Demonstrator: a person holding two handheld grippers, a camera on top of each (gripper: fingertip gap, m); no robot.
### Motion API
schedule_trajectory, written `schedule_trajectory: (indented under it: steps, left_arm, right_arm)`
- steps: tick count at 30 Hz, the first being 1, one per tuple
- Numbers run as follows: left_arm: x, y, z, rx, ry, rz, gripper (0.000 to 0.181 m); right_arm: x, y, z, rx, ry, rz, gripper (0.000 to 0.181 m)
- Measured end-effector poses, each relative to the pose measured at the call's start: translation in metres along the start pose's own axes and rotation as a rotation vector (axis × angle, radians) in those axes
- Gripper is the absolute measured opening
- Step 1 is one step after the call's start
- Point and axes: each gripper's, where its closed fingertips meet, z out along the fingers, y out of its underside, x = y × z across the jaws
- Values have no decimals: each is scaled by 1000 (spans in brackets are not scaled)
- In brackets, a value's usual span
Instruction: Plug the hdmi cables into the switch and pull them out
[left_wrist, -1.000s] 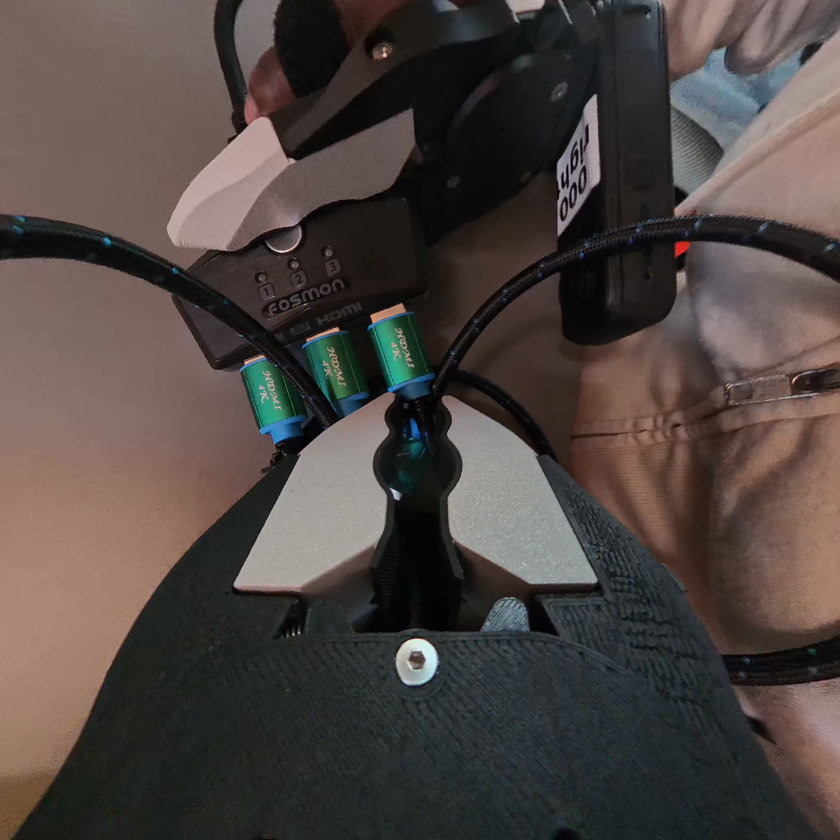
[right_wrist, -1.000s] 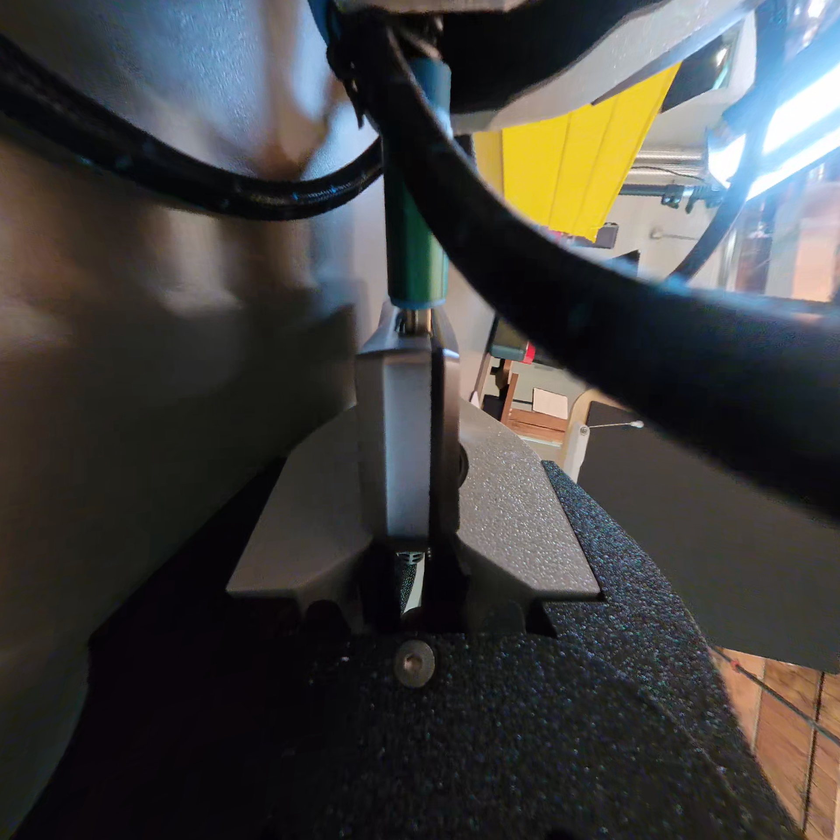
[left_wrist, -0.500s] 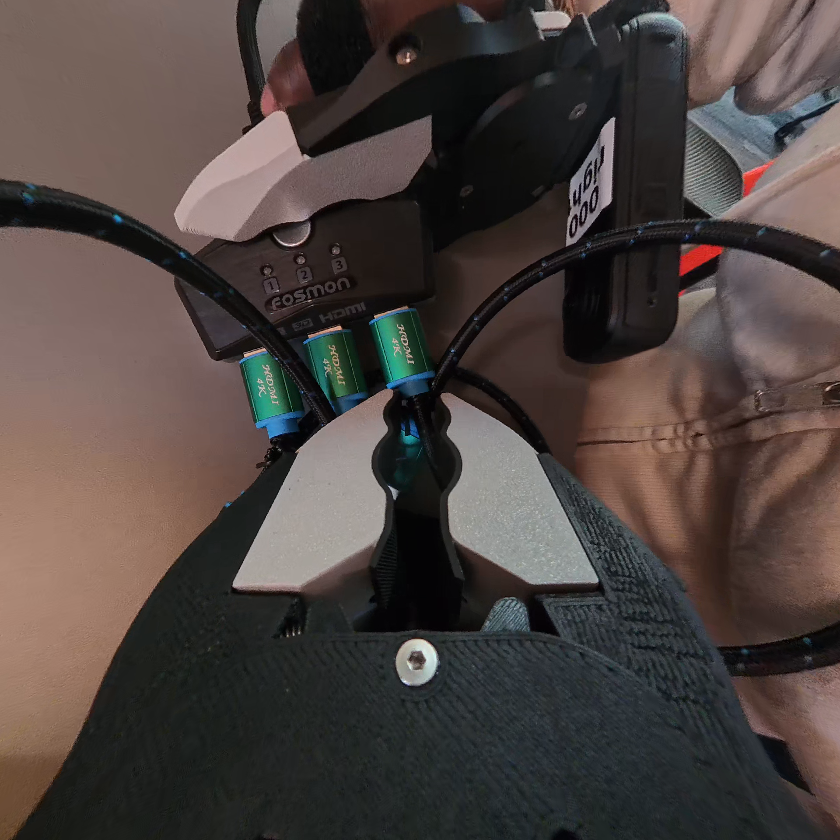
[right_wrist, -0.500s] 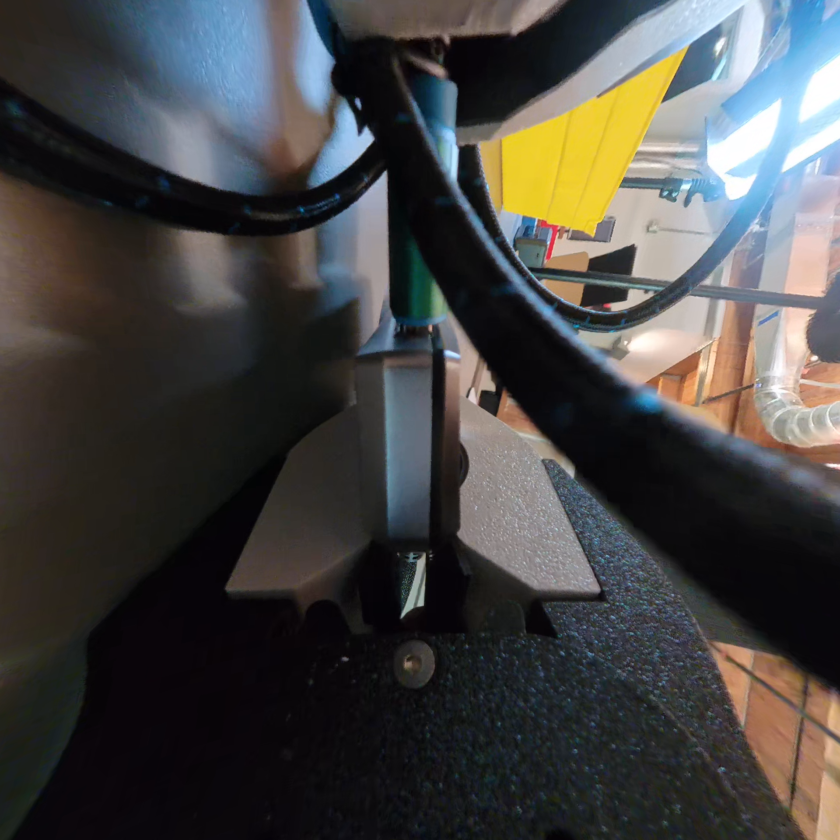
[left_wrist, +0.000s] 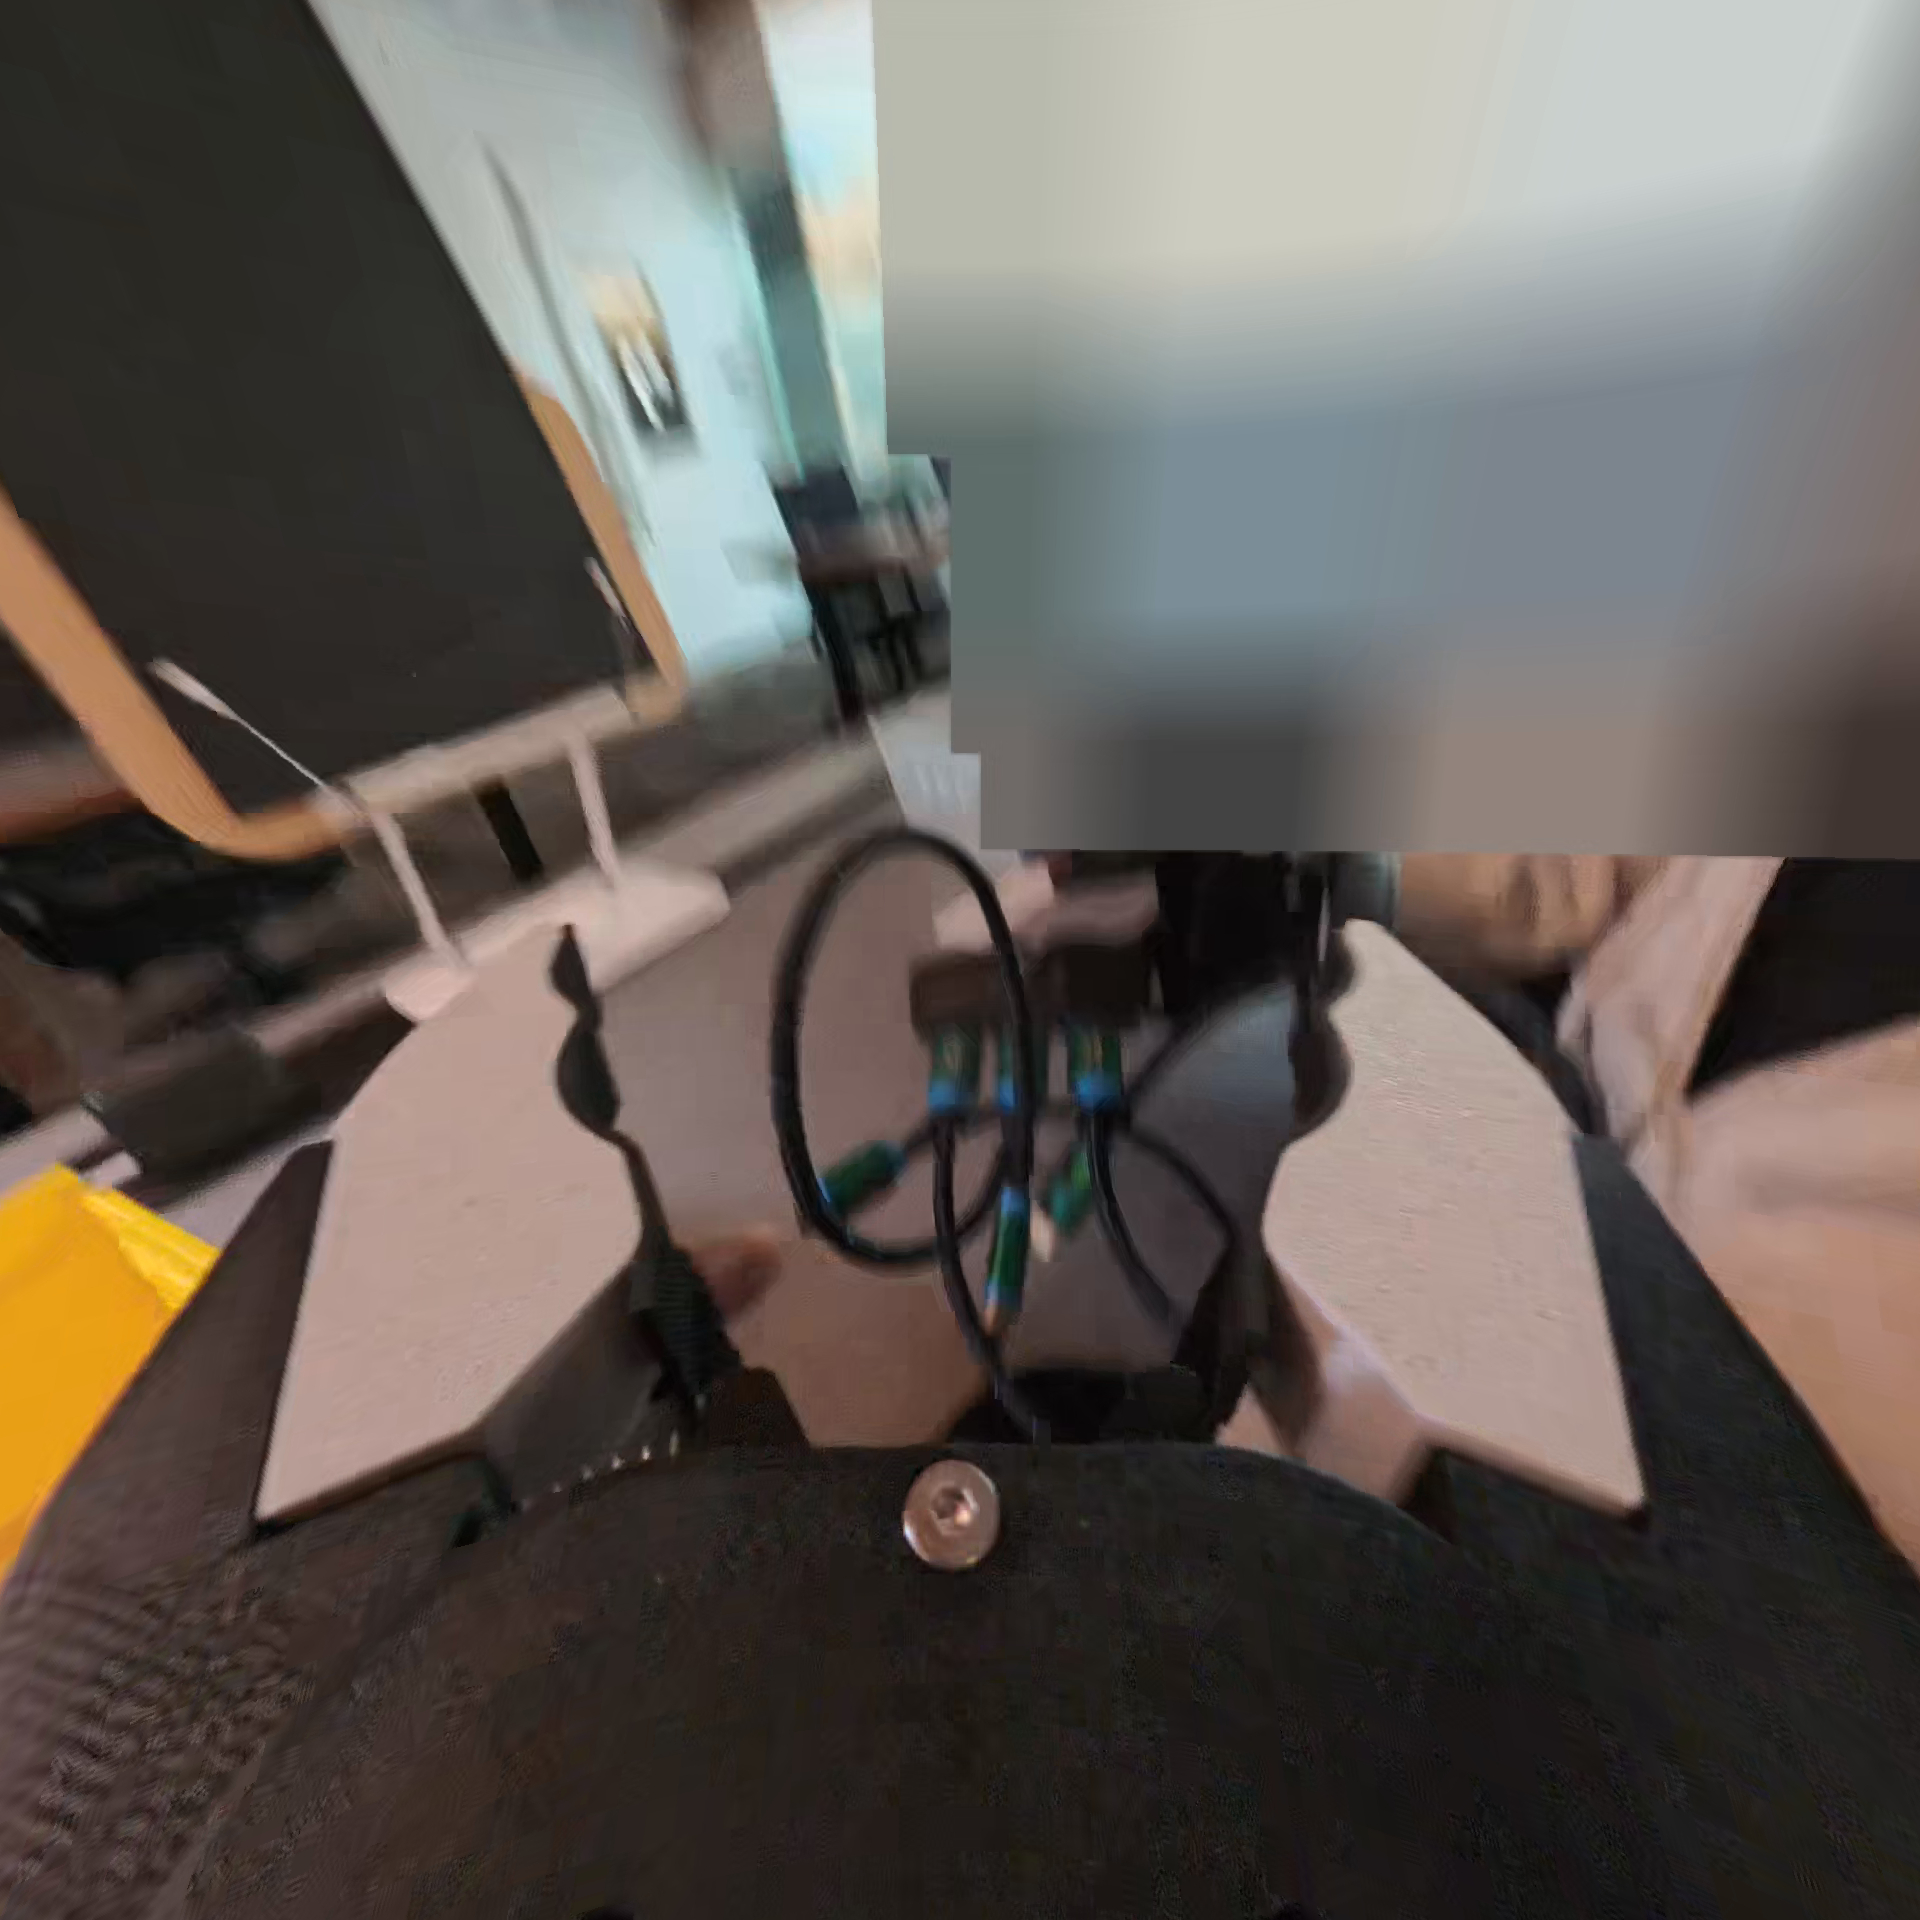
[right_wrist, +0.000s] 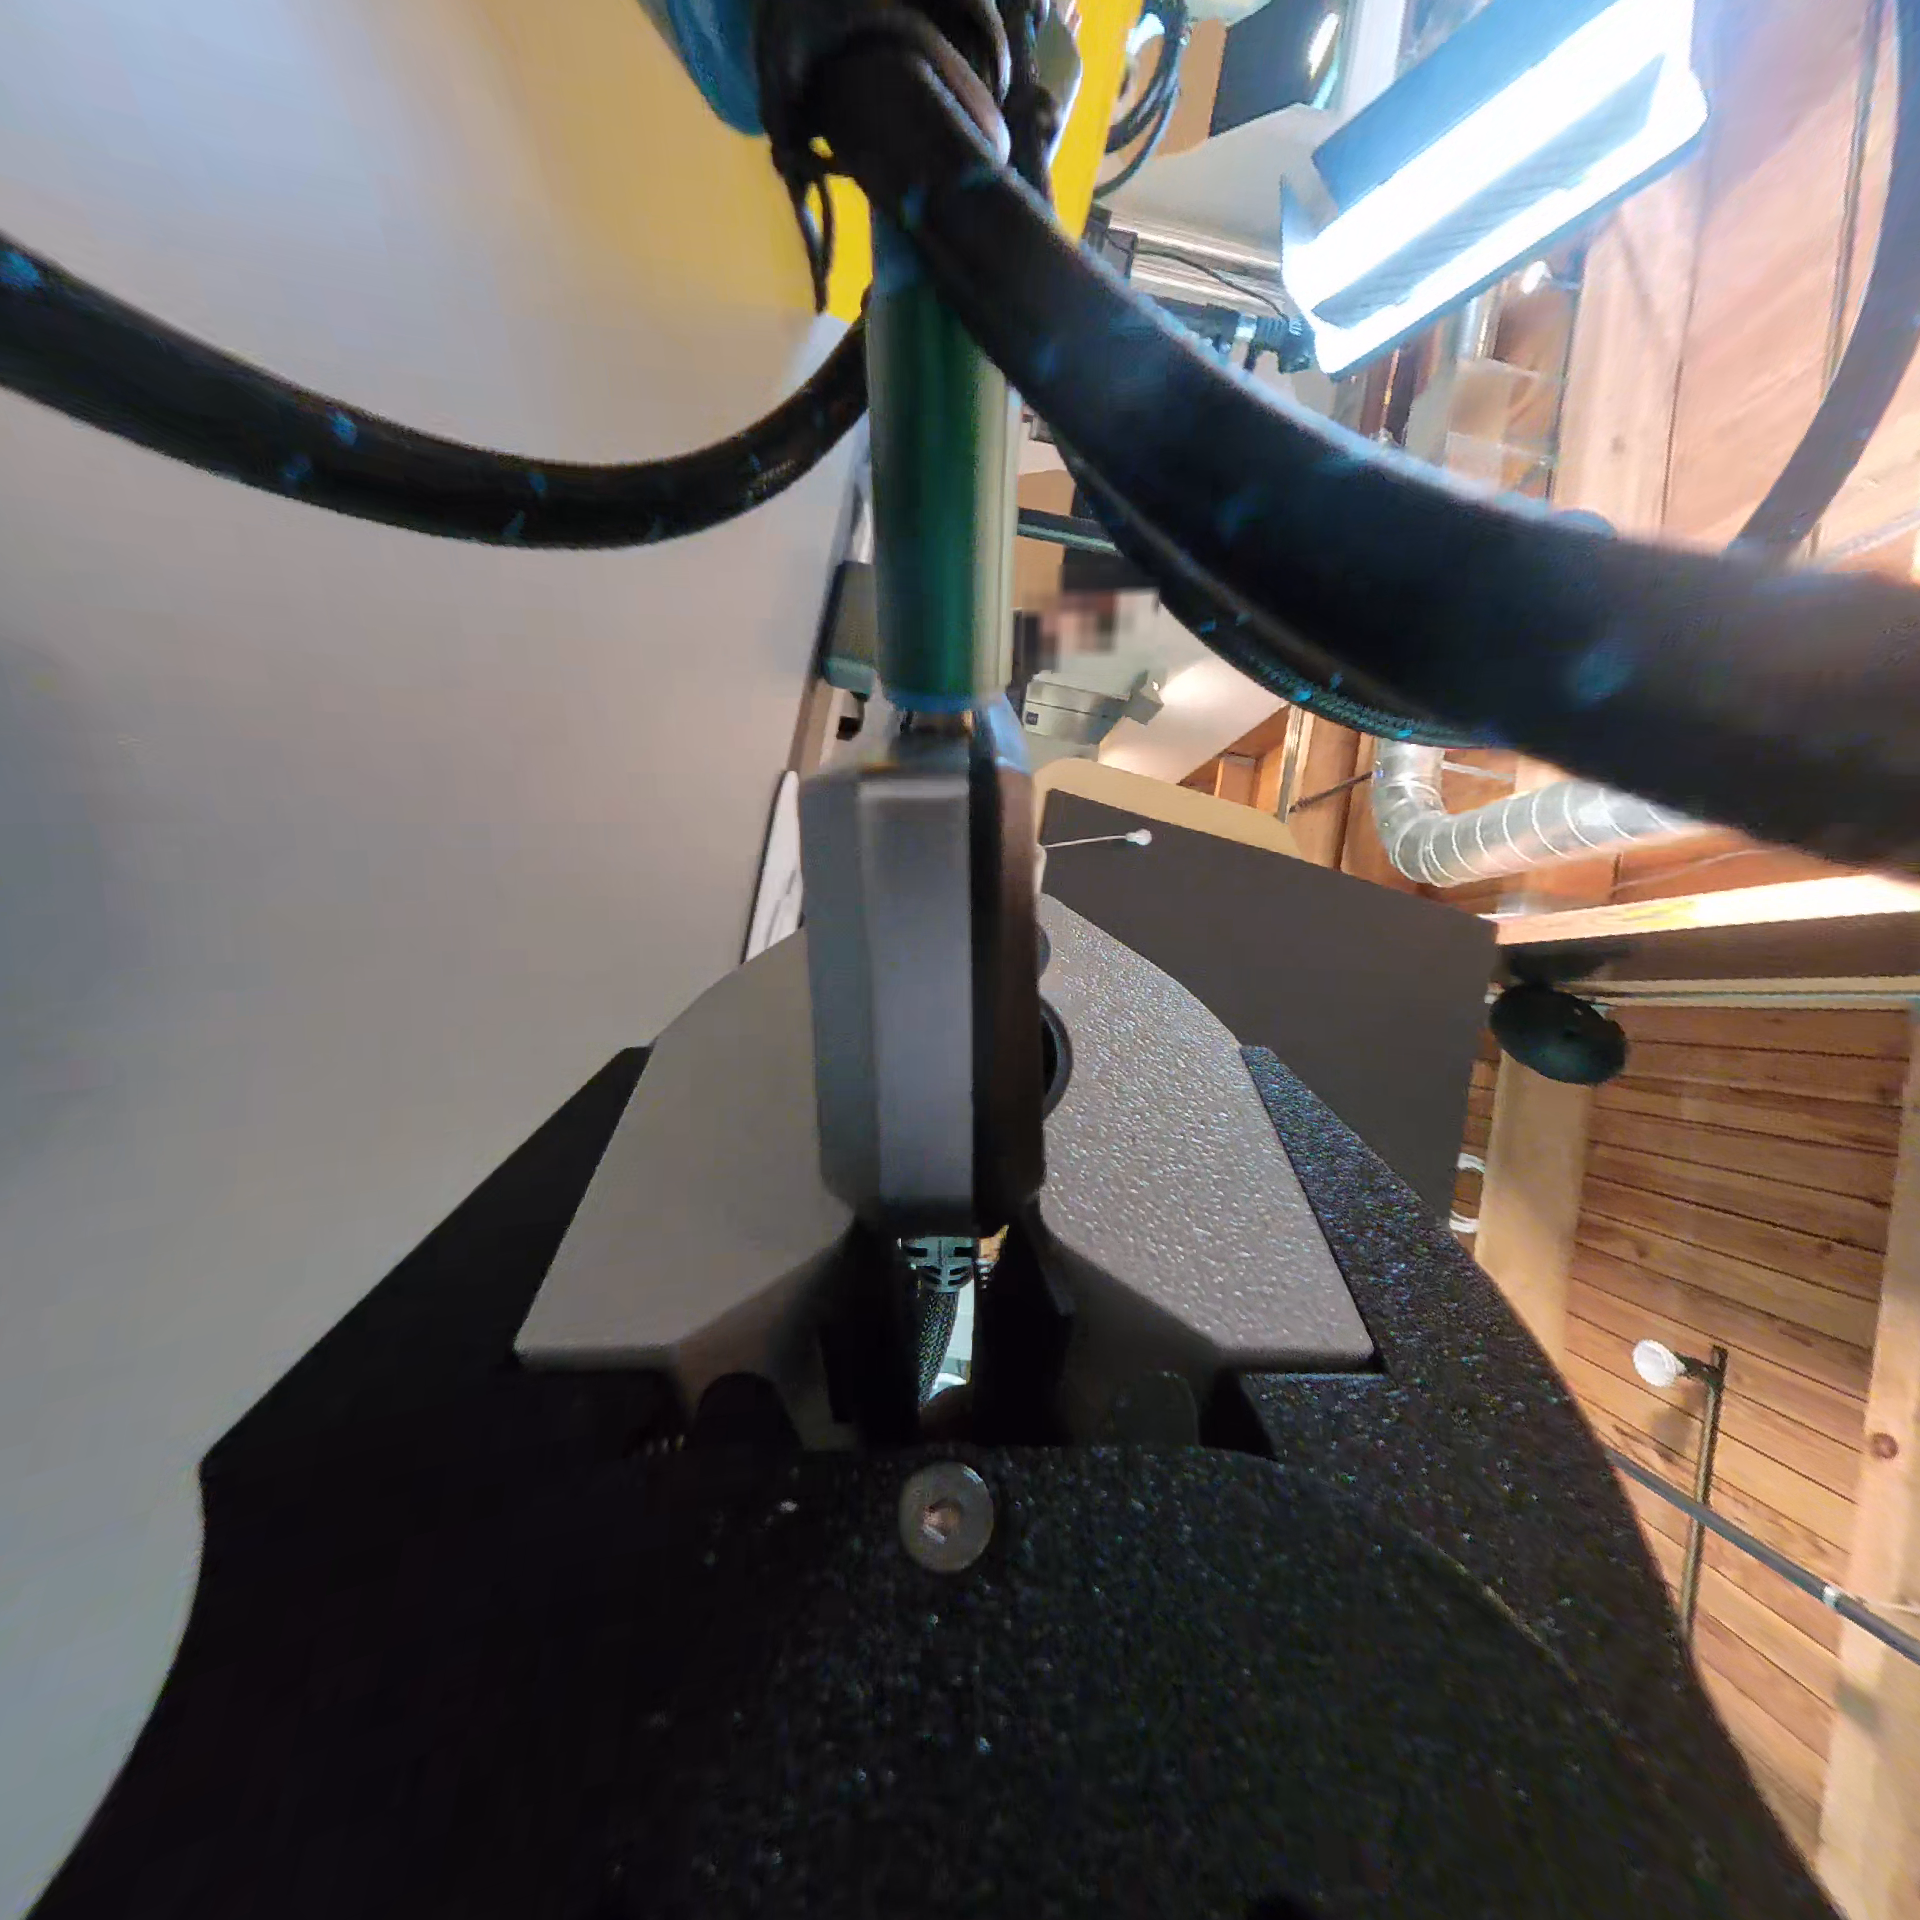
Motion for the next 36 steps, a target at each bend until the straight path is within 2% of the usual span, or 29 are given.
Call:
schedule_trajectory:
  steps: [2,3,6,8,13,18,22,27,32,36]
  left_arm:
    - [-9,-36,-20,239,-66,-44,137]
    - [-14,-46,-29,308,-99,-56,138]
    - [-29,-52,-46,360,-220,-12,138]
    - [-36,-55,-54,389,-307,65,136]
    - [-42,-64,-75,472,-434,205,114]
    - [-54,-59,-92,521,-501,165,108]
    - [-57,-54,-96,523,-510,171,105]
    - [-59,-49,-89,446,-516,243,105]
    - [-60,-45,-81,413,-516,278,105]
    - [-63,-43,-79,406,-521,275,105]
  right_arm:
    - [11,0,0,-16,14,-1,23]
    - [18,1,0,-26,25,-6,23]
    - [42,12,-2,-79,50,-13,23]
    - [60,30,-5,-149,50,2,23]
    - [107,113,-27,-404,28,69,23]
    - [136,222,-70,-713,-72,151,24]
    - [125,311,-108,-926,-252,267,24]
    - [84,394,-145,-1126,-551,195,24]
    - [31,424,-161,-1198,-922,164,23]
    - [4,435,-153,-1216,-1092,141,23]
